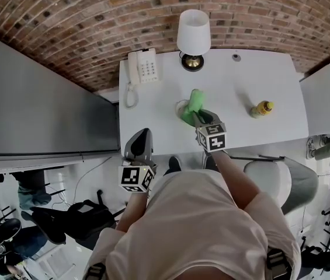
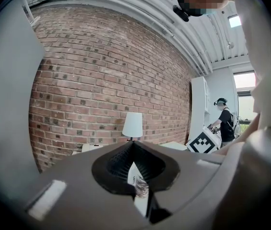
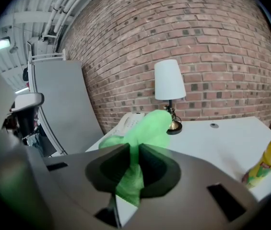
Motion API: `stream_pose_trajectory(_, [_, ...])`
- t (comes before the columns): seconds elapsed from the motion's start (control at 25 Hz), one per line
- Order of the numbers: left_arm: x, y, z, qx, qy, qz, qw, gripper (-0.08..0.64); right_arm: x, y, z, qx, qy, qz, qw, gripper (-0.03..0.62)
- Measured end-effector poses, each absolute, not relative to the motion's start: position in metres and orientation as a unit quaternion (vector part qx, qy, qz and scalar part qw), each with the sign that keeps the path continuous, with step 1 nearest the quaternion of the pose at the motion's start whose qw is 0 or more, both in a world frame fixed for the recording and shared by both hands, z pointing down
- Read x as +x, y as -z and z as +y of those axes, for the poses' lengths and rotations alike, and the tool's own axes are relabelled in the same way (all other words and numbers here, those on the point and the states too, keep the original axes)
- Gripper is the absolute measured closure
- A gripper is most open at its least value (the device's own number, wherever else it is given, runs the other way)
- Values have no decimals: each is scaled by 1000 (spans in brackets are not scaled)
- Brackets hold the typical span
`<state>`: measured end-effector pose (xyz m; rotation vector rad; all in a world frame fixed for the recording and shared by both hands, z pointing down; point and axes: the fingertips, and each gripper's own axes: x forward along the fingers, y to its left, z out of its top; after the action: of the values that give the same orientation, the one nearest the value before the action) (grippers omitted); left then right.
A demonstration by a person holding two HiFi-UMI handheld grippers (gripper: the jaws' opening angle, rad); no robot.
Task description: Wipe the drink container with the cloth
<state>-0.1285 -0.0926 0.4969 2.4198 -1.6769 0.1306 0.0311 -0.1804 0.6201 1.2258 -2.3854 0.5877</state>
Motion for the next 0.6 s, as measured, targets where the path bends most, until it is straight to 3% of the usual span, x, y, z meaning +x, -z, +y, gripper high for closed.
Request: stream_pose_trajectory(0.6, [-132, -502, -89, 827, -44, -552, 96, 549, 7, -629, -150, 415, -238, -855, 198, 529])
